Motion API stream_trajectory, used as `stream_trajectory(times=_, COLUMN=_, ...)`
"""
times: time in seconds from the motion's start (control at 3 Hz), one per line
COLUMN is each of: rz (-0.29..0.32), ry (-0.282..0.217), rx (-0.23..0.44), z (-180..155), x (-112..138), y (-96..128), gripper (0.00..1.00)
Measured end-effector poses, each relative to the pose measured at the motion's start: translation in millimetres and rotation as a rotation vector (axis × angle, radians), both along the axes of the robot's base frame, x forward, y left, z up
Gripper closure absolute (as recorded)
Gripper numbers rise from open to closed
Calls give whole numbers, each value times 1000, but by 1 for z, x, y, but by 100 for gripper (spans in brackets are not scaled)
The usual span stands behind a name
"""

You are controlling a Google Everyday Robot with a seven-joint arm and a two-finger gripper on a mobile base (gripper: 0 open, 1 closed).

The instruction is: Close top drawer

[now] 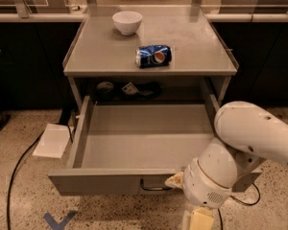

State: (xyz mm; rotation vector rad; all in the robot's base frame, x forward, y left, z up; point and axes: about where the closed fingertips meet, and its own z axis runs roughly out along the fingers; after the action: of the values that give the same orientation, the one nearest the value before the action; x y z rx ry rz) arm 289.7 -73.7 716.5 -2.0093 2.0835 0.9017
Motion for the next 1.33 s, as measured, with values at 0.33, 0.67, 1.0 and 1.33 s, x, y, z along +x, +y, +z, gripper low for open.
stream_trajectory(times=0.33, rz=-4, ry=31, rx=-4, z=-14, x=-7, y=0, gripper=0)
stream_trajectory(times=0.67, rz=-20, ry=36, rx=-11, z=-25, x=0, y=-5, gripper=0)
stream_trajectory(times=1.0, rz=-36, ry=26, rx=-21, z=-33, x=15, y=-10, gripper=0)
stream_trajectory(times=1.33, rz=-69, ry=-12, rx=-31, z=-37, x=41, y=-21, gripper=0)
